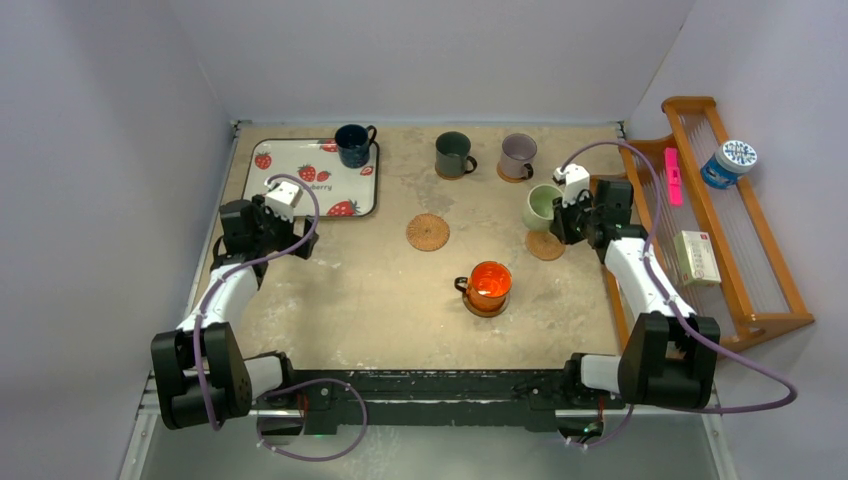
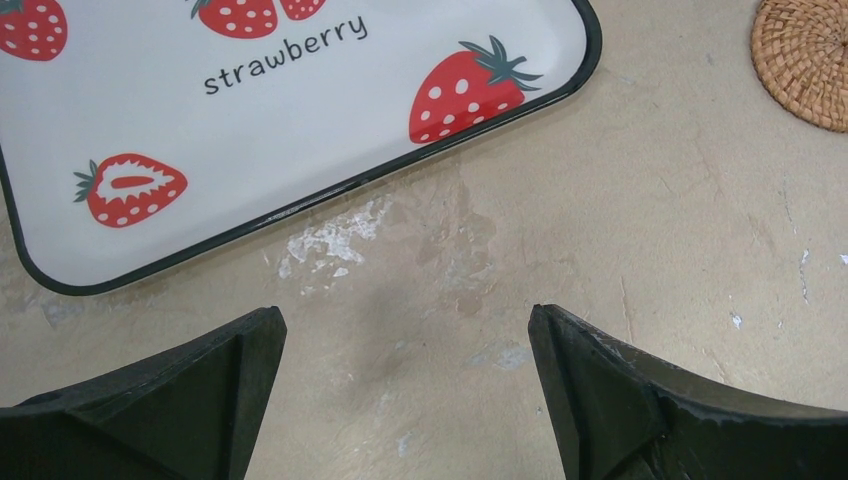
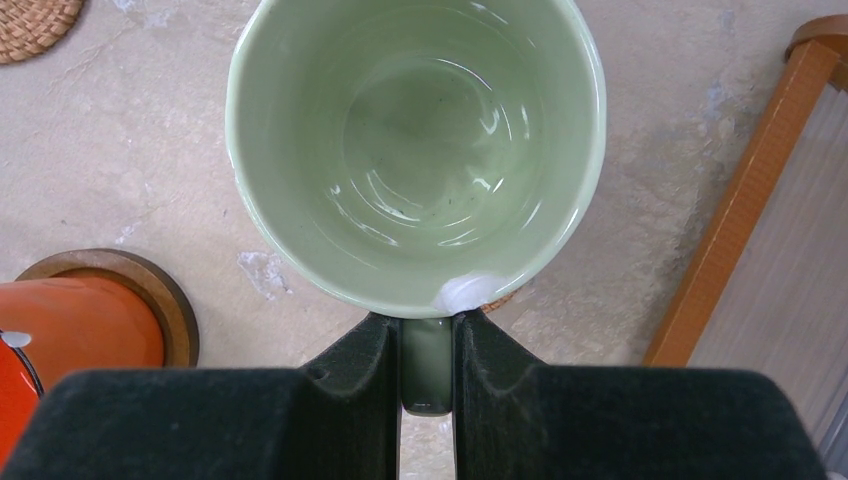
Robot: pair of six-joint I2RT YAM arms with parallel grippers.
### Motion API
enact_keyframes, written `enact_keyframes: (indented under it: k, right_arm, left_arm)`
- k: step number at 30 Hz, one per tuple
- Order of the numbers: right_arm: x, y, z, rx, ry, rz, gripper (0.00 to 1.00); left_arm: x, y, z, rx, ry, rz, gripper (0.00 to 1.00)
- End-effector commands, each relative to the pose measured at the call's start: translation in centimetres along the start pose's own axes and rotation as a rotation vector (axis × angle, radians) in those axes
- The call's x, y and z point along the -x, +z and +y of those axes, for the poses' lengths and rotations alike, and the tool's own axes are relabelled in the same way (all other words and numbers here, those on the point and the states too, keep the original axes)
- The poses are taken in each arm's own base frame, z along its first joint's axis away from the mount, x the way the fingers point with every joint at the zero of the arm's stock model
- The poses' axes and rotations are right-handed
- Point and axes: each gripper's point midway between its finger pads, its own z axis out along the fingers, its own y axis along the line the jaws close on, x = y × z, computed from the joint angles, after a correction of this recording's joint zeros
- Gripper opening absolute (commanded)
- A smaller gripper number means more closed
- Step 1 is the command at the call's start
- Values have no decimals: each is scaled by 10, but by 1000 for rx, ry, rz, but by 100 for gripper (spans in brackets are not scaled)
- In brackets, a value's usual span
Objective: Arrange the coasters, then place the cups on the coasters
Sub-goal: Place the cup on the coaster.
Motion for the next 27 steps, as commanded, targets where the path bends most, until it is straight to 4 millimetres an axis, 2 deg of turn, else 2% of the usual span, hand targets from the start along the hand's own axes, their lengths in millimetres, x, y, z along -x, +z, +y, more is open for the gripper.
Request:
enact_keyframes:
  k: [1, 12, 18, 27]
  right_arm:
    - [22, -5, -2, 10, -40, -96, 0]
    - [4, -7, -9, 12, -42, -63, 0]
    - [-11, 2, -7, 51, -35, -14, 0]
    - [-14, 2, -13, 50, -19, -16, 0]
  left_arm:
    - [5, 3, -1, -18, 8, -27, 100]
    - [5, 4, 0, -19, 8, -26, 100]
    - [5, 4, 0, -19, 5, -25, 100]
    - [3, 5, -1, -21, 2, -20, 100]
